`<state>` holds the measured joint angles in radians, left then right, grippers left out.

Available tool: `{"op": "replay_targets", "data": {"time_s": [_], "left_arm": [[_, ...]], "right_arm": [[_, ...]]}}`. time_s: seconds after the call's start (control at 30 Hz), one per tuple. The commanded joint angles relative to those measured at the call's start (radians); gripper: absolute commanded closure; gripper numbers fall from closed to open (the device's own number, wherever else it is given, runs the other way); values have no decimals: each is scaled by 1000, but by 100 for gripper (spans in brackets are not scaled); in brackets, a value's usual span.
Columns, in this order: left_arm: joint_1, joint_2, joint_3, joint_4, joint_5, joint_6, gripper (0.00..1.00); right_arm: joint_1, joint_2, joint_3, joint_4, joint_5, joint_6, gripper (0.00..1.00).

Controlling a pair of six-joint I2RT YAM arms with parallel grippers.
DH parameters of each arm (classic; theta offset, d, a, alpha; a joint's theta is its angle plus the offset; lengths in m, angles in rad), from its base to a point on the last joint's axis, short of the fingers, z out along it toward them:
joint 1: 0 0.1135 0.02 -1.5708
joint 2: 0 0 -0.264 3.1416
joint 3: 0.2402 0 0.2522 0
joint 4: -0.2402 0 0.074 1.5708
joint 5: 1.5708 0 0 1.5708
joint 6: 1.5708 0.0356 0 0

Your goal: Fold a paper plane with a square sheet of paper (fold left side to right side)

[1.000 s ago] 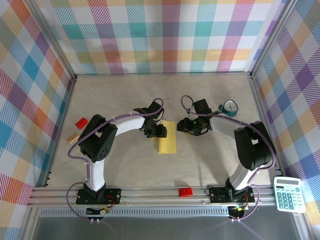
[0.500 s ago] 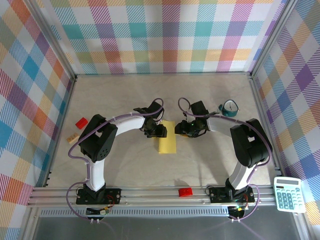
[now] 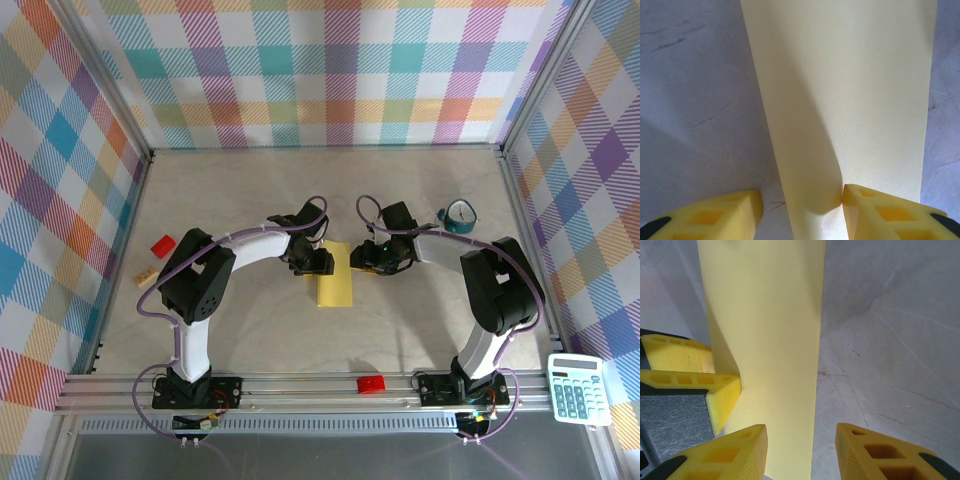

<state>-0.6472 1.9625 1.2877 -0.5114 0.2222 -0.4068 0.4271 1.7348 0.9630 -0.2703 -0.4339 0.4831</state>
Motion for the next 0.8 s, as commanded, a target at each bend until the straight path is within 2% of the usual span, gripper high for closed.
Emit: {"op": "replay_targets", "data": {"time_s": [0.0,0.33,0.47,0.53,0.77], "left_arm": [[-28,110,-32,33,17,-4,51],[-28,110,-34,33,18,-4,51],[-29,108,-36,32,17,-4,51],[-28,109,-34,30,14,-4,51],[-29,108,-37,30,14,-4,51]], "right_arm": [[7,-12,16,7,-2,5,59],[12,16,26,39,-46,13,66],[29,48,53,47,-73,15,75],[40,66,68,51,-77,18,83],[53,126,95,41,-71,27,92]]}}
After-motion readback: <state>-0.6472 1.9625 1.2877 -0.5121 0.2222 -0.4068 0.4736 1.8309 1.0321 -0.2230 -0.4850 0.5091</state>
